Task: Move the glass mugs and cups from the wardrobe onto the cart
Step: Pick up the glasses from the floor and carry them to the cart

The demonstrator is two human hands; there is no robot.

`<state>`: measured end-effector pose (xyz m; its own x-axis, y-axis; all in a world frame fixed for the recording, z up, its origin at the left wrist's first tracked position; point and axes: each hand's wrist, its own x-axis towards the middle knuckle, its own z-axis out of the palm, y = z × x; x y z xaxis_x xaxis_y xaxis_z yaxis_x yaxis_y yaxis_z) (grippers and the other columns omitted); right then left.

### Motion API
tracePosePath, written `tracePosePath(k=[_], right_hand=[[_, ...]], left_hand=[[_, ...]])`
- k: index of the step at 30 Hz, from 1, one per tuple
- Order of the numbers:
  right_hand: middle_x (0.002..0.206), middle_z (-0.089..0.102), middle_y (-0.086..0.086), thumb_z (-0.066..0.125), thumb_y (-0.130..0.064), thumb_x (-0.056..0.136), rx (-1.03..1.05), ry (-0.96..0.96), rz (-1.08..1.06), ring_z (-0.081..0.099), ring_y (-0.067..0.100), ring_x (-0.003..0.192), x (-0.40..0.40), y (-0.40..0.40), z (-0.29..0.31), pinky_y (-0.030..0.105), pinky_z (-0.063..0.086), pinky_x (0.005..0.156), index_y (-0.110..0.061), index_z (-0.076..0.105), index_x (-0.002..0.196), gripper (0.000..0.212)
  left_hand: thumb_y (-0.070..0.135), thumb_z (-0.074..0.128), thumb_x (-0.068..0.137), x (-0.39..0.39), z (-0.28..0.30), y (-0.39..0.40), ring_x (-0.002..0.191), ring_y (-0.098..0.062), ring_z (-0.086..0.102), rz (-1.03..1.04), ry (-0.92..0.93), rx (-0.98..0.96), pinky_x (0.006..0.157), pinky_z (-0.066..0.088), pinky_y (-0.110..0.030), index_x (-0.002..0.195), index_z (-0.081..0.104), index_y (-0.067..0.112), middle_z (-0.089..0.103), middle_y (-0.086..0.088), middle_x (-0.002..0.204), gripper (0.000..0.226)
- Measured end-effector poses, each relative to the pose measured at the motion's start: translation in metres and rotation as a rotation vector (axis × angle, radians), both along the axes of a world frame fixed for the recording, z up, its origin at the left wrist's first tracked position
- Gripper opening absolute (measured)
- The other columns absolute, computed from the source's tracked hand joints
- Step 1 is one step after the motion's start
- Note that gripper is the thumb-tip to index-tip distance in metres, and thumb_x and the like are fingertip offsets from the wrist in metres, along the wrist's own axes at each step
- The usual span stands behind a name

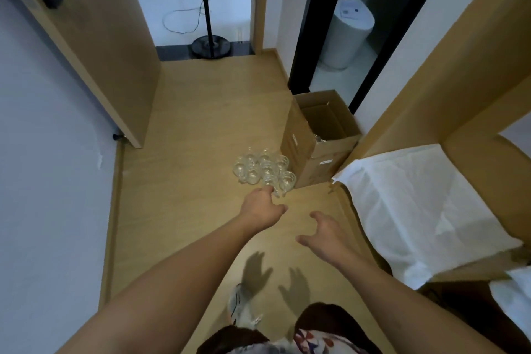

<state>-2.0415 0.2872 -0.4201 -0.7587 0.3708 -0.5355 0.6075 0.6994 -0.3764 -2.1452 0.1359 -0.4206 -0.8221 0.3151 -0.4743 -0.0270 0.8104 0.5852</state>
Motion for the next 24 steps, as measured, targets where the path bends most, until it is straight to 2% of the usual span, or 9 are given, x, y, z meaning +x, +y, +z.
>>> tracePosePath(k=[10,14,19,22,24], right_hand=[[0.145,0.053,0.010,0.077,-0.044,0.081,-0.041,-0.106,-0.025,0.050,0.026,0.132,-0.072,0.022,-0.030,0.031,0.042,0.101,-0.015,0.044,0.149,0.082],[0.144,0.053,0.011,0.077,-0.041,0.082,-0.076,-0.125,0.000,0.049,0.027,0.133,-0.117,0.049,-0.049,0.031,0.039,0.102,-0.012,0.045,0.148,0.078],[0.145,0.053,0.011,0.074,-0.045,0.086,-0.131,-0.177,0.002,0.050,0.028,0.132,-0.182,0.097,-0.083,0.033,0.040,0.104,-0.014,0.043,0.149,0.077],[0.141,0.056,0.012,0.075,-0.043,0.085,-0.182,-0.229,-0.047,0.053,0.030,0.129,-0.216,0.127,-0.108,0.036,0.044,0.102,-0.012,0.046,0.146,0.074],[0.141,0.056,0.013,0.074,-0.042,0.086,-0.209,-0.267,-0.066,0.053,0.030,0.129,-0.238,0.145,-0.129,0.035,0.043,0.102,-0.011,0.047,0.144,0.071]], left_hand=[[0.047,0.069,0.089,-0.067,-0.035,0.017,0.124,-0.028,0.057,0.070,-0.161,-0.010,0.097,0.047,-0.032,0.144,0.050,0.016,0.058,-0.010,0.140,0.066],[0.045,0.069,0.091,-0.105,-0.049,0.039,0.128,-0.029,0.054,0.099,-0.199,-0.019,0.103,0.045,-0.034,0.144,0.050,0.012,0.056,-0.012,0.141,0.065],[0.037,0.067,0.089,-0.158,-0.068,0.078,0.119,-0.028,0.060,0.245,-0.316,-0.040,0.098,0.049,-0.035,0.142,0.051,0.011,0.066,-0.014,0.127,0.061],[0.033,0.065,0.090,-0.187,-0.089,0.107,0.117,-0.029,0.061,0.308,-0.392,-0.085,0.096,0.050,-0.035,0.140,0.053,0.011,0.066,-0.014,0.127,0.057],[0.034,0.066,0.090,-0.208,-0.107,0.127,0.111,-0.029,0.062,0.321,-0.416,-0.103,0.086,0.049,-0.030,0.136,0.055,0.011,0.066,-0.011,0.123,0.052]])
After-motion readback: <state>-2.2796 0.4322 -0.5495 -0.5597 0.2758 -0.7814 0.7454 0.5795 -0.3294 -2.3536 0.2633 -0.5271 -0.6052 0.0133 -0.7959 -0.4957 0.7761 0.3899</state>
